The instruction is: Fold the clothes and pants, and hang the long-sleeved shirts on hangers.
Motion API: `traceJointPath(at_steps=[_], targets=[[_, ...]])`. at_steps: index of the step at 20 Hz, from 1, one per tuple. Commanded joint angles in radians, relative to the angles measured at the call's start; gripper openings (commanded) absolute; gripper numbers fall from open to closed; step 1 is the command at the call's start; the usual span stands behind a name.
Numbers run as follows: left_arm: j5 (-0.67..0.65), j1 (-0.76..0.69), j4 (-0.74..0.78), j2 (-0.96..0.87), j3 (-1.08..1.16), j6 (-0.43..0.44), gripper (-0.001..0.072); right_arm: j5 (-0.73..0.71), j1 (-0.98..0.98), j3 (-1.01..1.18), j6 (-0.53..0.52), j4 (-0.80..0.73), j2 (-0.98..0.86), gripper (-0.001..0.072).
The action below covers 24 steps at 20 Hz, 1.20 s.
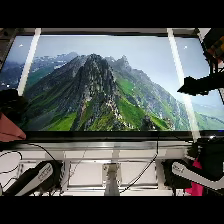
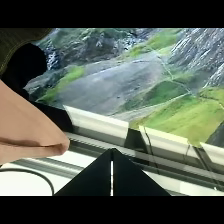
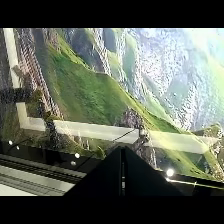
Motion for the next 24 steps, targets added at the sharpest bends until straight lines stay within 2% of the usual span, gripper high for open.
traceJointPath(at_steps=[1, 3, 6, 9, 10, 11, 12, 18, 21, 24], targets=[[0.002, 0.001, 0.002, 0.000, 0.000, 0.001, 0.0012, -0.001, 0.001, 0.024, 0.000, 0.000, 0.000, 0.0010], [0.013, 0.002, 0.029, -0.008, -0.001, 0.014, 0.0012, -0.002, 0.001, 0.024, 0.000, 0.000, 0.000, 0.0010], [0.030, 0.006, 0.167, -0.043, -0.002, 0.014, 0.0013, -0.001, 0.001, 0.024, 0.000, 0.000, 0.000, 0.0010], [0.046, 0.018, 0.201, -0.097, -0.002, 0.011, 0.0030, -0.001, 0.001, 0.024, 0.000, 0.000, 0.000, 0.0010], [0.046, 0.018, 0.217, -0.117, -0.002, 0.011, 0.0150, -0.001, 0.001, 0.024, 0.000, 0.000, 0.000, 0.0010], [0.052, 0.018, 0.250, -0.136, -0.002, 0.011, 0.0336, -0.001, 0.001, 0.024, 0.000, 0.000, 0.000, 0.0010], [0.064, 0.018, 0.285, -0.154, -0.002, 0.010, 0.0371, -0.001, 0.001, 0.024, 0.000, 0.000, 0.000, 0.0010], [0.112, 0.054, 0.371, -0.260, -0.002, -0.016, 0.0371, -0.001, 0.001, 0.024, 0.000, 0.000, 0.000, 0.0011], [0.179, 0.129, 0.404, -0.291, -0.002, -0.082, 0.0439, -0.001, 0.001, 0.024, 0.000, 0.000, 0.000, 0.0010], [0.189, 0.197, 0.404, -0.324, -0.002, -0.113, 0.0441, -0.002, 0.001, 0.024, 0.000, 0.000, 0.000, 0.0010]])
